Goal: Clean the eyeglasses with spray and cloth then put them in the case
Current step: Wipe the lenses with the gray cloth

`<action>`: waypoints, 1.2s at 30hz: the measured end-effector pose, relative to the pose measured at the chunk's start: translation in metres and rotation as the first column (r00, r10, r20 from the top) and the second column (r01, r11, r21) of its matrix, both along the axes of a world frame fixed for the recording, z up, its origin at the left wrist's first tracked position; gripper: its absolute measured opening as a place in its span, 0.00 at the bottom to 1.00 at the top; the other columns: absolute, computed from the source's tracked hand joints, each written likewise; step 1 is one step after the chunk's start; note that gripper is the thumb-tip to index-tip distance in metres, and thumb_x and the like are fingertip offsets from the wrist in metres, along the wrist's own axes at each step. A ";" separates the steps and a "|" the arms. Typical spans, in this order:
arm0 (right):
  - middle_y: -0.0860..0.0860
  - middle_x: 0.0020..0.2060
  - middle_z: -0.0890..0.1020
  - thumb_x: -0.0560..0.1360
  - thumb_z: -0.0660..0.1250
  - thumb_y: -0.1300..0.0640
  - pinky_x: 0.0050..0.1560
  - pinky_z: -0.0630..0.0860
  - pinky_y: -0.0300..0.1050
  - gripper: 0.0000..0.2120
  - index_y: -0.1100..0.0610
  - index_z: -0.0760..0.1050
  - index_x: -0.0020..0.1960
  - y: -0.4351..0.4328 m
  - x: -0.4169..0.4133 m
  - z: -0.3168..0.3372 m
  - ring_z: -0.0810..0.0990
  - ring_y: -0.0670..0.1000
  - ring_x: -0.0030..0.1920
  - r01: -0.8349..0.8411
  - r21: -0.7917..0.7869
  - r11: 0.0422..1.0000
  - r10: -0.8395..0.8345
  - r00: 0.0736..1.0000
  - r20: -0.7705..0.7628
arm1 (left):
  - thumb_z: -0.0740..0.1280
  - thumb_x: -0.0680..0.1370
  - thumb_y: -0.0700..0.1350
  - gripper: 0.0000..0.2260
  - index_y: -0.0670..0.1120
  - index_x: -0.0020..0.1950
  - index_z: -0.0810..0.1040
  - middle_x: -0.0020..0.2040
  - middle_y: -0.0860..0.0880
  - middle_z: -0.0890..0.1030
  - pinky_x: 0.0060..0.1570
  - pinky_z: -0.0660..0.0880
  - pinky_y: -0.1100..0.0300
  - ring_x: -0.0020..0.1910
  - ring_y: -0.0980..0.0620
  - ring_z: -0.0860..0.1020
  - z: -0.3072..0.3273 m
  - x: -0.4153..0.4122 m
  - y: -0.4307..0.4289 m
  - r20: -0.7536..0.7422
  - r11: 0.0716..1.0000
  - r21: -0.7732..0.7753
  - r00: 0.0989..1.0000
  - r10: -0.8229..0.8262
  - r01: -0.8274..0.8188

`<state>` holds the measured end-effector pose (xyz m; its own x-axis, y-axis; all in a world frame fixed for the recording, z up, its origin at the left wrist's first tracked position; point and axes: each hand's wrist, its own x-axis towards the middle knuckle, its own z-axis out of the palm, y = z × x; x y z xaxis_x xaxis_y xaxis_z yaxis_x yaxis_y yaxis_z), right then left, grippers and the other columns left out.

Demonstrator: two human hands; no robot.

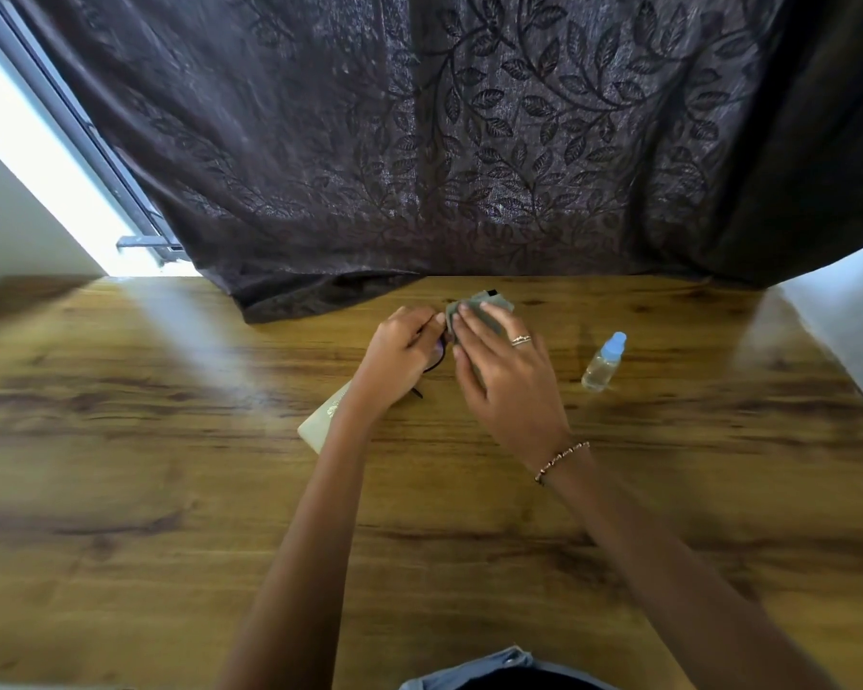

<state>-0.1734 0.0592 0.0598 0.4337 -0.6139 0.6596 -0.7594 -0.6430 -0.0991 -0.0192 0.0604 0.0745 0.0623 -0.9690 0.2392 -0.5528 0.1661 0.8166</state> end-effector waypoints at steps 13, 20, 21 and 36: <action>0.50 0.62 0.79 0.79 0.60 0.49 0.59 0.69 0.50 0.19 0.58 0.76 0.65 -0.010 -0.004 0.000 0.72 0.52 0.66 0.069 0.019 0.997 -0.068 0.996 -0.049 | 0.60 0.81 0.40 0.13 0.46 0.37 0.74 0.32 0.55 0.73 0.40 0.67 0.63 0.36 0.56 0.71 -0.001 0.002 0.000 0.083 0.998 -0.037 0.995 -0.047 0.050; 0.52 0.54 0.84 0.77 0.63 0.51 0.58 0.71 0.51 0.16 0.60 0.81 0.56 -0.009 -0.004 -0.001 0.76 0.53 0.61 0.002 -0.063 0.998 -0.003 1.000 -0.015 | 0.60 0.82 0.41 0.14 0.44 0.36 0.74 0.31 0.53 0.74 0.35 0.67 0.67 0.30 0.62 0.72 0.003 0.004 -0.001 -0.028 0.998 0.059 0.999 0.018 -0.016; 0.52 0.57 0.82 0.77 0.61 0.50 0.58 0.72 0.52 0.18 0.60 0.80 0.59 -0.008 -0.002 -0.001 0.75 0.53 0.63 -0.018 -0.046 0.999 0.017 0.999 -0.038 | 0.60 0.82 0.41 0.14 0.43 0.36 0.74 0.30 0.52 0.74 0.35 0.66 0.66 0.30 0.61 0.71 0.004 0.001 0.000 -0.033 0.998 0.063 0.999 0.009 -0.006; 0.54 0.65 0.77 0.76 0.66 0.62 0.65 0.69 0.51 0.20 0.61 0.72 0.68 -0.014 0.000 -0.011 0.71 0.54 0.69 0.057 -0.046 0.997 -0.063 0.989 -0.135 | 0.60 0.82 0.42 0.14 0.43 0.37 0.75 0.31 0.46 0.75 0.35 0.67 0.64 0.31 0.56 0.71 0.005 0.000 0.000 -0.034 0.997 0.074 0.999 0.002 0.000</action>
<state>-0.1730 0.0451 0.0489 0.4848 -0.6145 0.6224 -0.8011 -0.5975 0.0341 -0.0191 0.0605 0.0791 0.0699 -0.9838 0.1649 -0.5250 0.1042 0.8447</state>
